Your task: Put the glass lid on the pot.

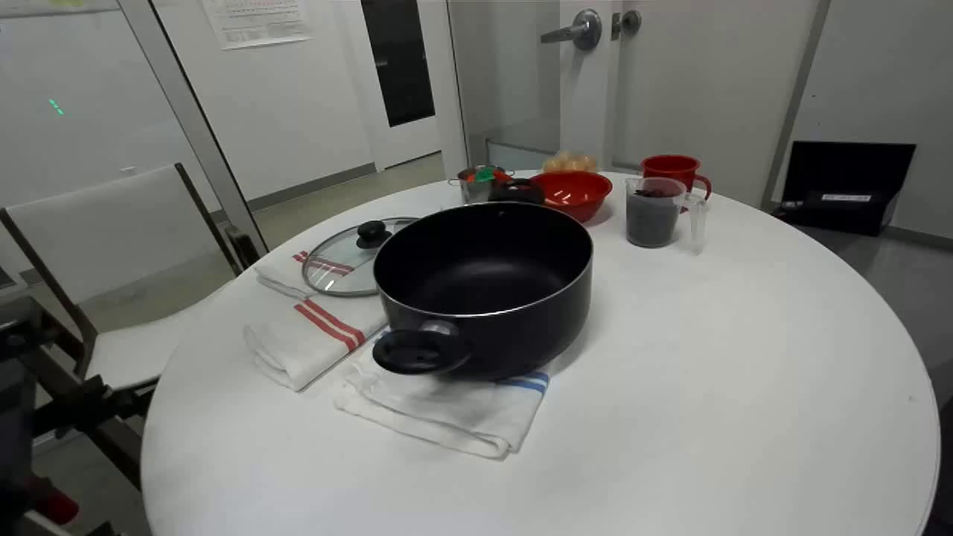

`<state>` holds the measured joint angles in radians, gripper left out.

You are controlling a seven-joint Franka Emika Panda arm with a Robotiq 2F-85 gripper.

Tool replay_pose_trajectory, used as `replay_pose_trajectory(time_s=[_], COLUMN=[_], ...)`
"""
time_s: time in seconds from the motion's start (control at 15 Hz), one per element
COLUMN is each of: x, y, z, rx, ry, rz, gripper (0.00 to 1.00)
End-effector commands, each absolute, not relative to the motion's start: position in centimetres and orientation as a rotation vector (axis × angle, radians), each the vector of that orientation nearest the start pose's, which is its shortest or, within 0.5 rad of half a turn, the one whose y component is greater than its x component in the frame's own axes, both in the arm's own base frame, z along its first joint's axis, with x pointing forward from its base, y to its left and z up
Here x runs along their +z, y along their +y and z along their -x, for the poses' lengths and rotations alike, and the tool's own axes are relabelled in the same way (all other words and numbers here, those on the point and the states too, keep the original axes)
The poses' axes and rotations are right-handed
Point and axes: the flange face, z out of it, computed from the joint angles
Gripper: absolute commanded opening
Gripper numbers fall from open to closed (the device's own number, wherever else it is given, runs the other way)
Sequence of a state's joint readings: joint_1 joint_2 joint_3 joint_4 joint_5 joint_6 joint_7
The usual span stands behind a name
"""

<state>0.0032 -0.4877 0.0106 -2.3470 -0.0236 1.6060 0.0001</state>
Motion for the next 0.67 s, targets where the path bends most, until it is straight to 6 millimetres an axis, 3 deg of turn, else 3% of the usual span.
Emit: replay_pose_trajectory(time_s=[0.0,0.47,0.6], x=[49.56,49.58,48.75], y=[0.32,0.32,0.43], z=[-37.50,-37.50,-38.26], rx=[0.400,0.399,0.392], ry=[-0.025,-0.025,-0.068], rz=[3.146,3.146,3.151], gripper=[1.00,1.00,1.00])
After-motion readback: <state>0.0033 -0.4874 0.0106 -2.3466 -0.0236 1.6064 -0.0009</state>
